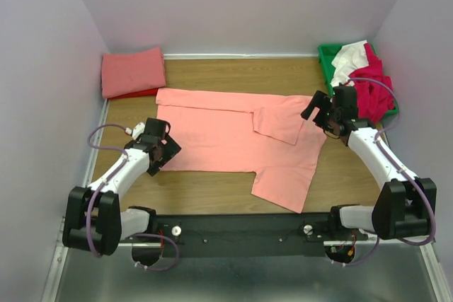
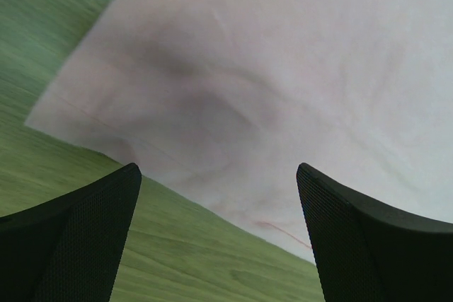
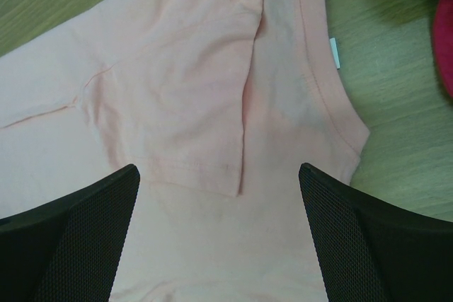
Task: Fold and stack the t-shirts
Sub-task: Fold the tshirt
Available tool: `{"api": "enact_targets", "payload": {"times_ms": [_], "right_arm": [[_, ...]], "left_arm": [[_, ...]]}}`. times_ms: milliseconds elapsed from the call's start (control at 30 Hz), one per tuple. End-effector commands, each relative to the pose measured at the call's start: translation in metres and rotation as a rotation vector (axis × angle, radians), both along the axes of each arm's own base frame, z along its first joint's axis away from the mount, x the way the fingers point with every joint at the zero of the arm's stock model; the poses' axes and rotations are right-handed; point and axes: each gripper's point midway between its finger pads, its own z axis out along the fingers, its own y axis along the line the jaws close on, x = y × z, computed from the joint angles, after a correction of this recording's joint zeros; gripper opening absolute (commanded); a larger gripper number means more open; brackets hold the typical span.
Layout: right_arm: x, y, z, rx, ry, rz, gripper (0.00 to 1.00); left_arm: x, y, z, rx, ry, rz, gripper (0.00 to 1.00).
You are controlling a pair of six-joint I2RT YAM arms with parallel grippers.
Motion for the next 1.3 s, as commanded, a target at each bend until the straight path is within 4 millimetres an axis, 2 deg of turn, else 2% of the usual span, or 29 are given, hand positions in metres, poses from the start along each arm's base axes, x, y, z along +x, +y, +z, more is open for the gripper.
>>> {"api": "enact_targets", "payload": {"times_ms": [0, 33, 167, 200, 233, 367, 433, 467, 500, 633, 733, 833, 867, 933, 967, 1033, 1200, 1267], "right_arm": [[0.0, -0.004, -0.003, -0.008, -0.001, -0.028, 1.0], [0.0, -0.004, -0.003, -0.008, 0.0, -0.023, 1.0], [0.002, -0.004, -0.005, -0.017, 0.007, -0.023, 1.0], [0.003, -0.006, -0.007, -0.021, 0.012, -0.029, 1.0], [0.003, -0.006, -0.007, -0.027, 0.014, -0.031, 1.0], [0.004, -0.009, -0.011, -0.036, 0.023, -0.044, 1.0], [0.004, -0.01, -0.012, -0.037, 0.026, -0.044, 1.0], [0.004, -0.01, -0.012, -0.038, 0.027, -0.046, 1.0], [0.004, -0.01, -0.012, -0.038, 0.027, -0.046, 1.0], [0.004, -0.011, -0.014, -0.04, 0.031, -0.053, 1.0], [0.003, -0.011, -0.012, -0.04, 0.027, -0.054, 1.0], [0.0, -0.013, -0.011, -0.048, 0.02, -0.061, 1.0], [-0.001, -0.014, -0.011, -0.052, 0.02, -0.063, 1.0], [-0.001, -0.015, -0.01, -0.053, 0.018, -0.065, 1.0], [-0.001, -0.015, -0.011, -0.053, 0.02, -0.065, 1.0], [-0.002, -0.014, -0.012, -0.053, 0.026, -0.06, 1.0], [-0.007, -0.009, -0.011, -0.037, 0.028, -0.03, 1.0], [-0.011, -0.001, -0.005, -0.008, 0.015, 0.007, 1.0]], "left_arm": [[-0.008, 0.039, -0.013, 0.098, 0.111, 0.105, 0.98], [-0.008, 0.051, -0.015, 0.115, 0.135, 0.152, 0.98], [-0.007, 0.076, -0.013, 0.149, 0.138, 0.254, 0.98], [-0.007, 0.077, -0.011, 0.151, 0.14, 0.253, 0.98], [-0.008, 0.087, -0.007, 0.167, 0.145, 0.292, 0.98], [-0.009, 0.097, -0.001, 0.212, 0.163, 0.339, 0.97], [-0.009, 0.095, -0.003, 0.206, 0.168, 0.319, 0.91], [-0.008, 0.092, -0.007, 0.198, 0.175, 0.305, 0.82], [-0.008, 0.09, -0.009, 0.191, 0.18, 0.292, 0.79], [-0.007, 0.075, -0.019, 0.144, 0.189, 0.222, 0.72], [-0.01, 0.073, -0.025, 0.137, 0.204, 0.208, 0.69], [-0.01, 0.074, -0.03, 0.142, 0.226, 0.198, 0.58], [-0.011, 0.073, -0.031, 0.141, 0.234, 0.195, 0.47], [-0.01, 0.073, -0.031, 0.14, 0.232, 0.192, 0.33], [-0.01, 0.073, -0.03, 0.138, 0.229, 0.19, 0.18], [-0.01, 0.072, -0.029, 0.135, 0.225, 0.187, 0.02], [-0.008, 0.072, -0.022, 0.128, 0.193, 0.194, 0.0], [-0.006, 0.064, -0.019, 0.126, 0.175, 0.167, 0.0]]}}
